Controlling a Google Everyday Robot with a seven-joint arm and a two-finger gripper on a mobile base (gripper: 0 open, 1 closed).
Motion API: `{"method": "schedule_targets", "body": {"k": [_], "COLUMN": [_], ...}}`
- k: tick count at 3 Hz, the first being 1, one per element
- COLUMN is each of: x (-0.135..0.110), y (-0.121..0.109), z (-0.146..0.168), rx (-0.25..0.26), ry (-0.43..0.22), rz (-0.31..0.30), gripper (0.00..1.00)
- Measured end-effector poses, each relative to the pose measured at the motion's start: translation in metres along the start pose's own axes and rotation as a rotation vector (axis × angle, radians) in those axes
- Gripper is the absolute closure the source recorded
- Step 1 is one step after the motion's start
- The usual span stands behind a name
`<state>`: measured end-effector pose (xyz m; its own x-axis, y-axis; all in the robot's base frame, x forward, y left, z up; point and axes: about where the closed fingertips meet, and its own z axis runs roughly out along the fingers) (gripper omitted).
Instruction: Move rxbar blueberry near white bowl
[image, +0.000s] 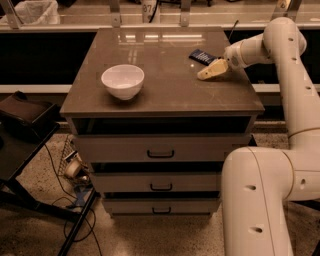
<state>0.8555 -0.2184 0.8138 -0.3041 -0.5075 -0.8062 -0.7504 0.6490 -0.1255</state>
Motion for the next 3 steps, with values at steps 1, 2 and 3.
{"method": "schedule_targets", "body": {"k": [1, 2, 3], "x": [-0.0002, -0.0016, -0.0034], "y": [0.0, -0.0001, 0.0008], "z": [0.0, -0.001, -0.0023], "rx": [0.0, 0.0, 0.0], "ry": [0.0, 0.0, 0.0], "rz": [0.0, 0.0, 0.0], "gripper": [0.19, 0.23, 0.0]}}
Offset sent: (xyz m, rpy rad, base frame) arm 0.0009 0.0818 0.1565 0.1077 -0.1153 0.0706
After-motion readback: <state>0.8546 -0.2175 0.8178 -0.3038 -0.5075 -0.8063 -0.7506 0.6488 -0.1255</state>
